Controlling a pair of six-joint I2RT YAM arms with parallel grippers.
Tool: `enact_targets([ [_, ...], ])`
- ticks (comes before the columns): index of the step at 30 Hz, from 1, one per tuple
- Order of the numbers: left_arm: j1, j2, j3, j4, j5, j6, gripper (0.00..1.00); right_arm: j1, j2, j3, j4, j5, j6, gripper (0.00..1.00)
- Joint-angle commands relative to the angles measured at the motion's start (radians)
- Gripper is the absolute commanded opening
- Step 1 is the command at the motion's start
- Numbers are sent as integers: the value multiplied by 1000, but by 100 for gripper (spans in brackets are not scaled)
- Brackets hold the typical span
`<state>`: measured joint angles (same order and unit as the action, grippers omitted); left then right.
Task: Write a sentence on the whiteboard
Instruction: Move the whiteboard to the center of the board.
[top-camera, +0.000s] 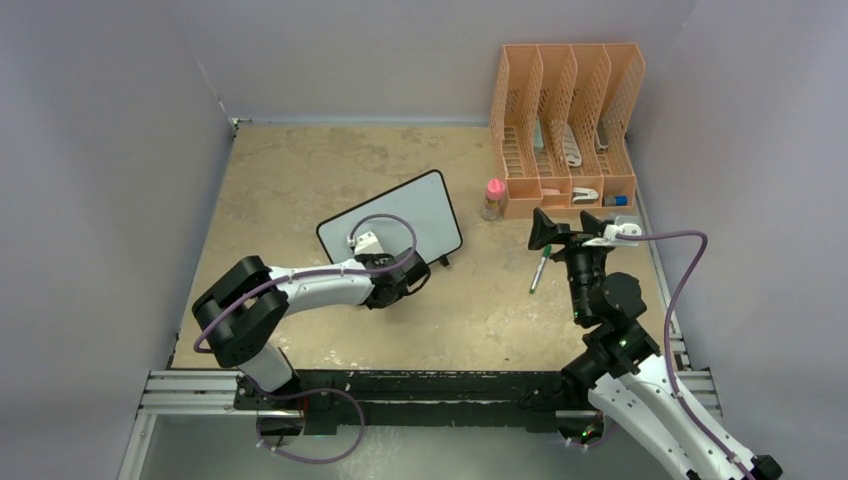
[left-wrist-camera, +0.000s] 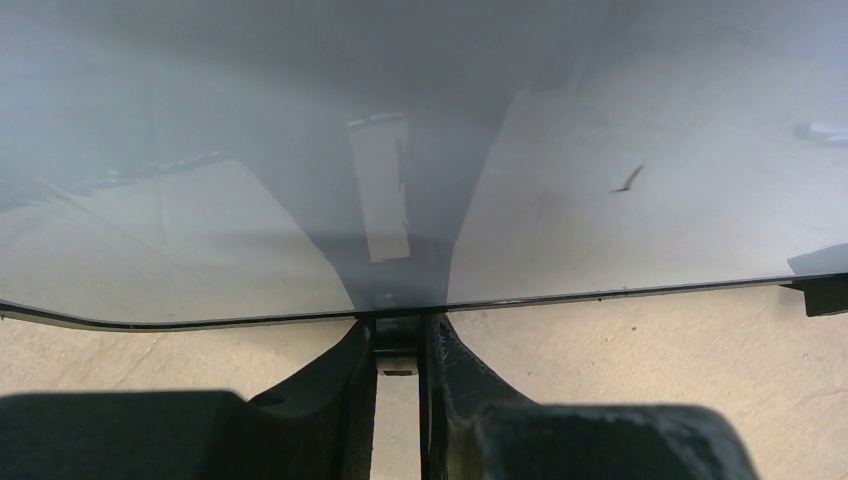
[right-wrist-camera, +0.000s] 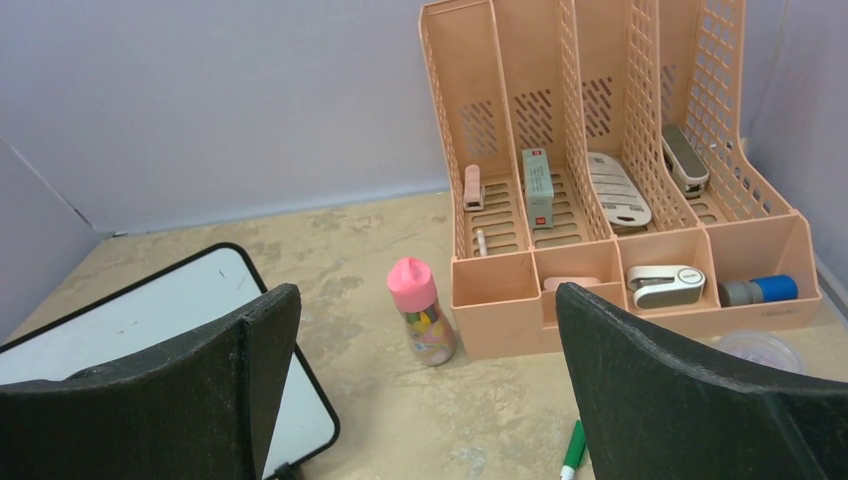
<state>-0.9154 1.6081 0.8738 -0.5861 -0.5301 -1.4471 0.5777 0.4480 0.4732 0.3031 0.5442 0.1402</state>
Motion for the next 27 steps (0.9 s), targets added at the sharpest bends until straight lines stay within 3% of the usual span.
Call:
enact_targets([
  [1,-39,1,-22,-35,82,-23,0,5,-14,28,45,-14,13,99],
  [12,-86,31,21,26,84,64,0,5,-19,27,44,-20,14,99],
  [27,-150,130,119,-94,80,-72,0,5,-15,27,43,-19,14,99],
])
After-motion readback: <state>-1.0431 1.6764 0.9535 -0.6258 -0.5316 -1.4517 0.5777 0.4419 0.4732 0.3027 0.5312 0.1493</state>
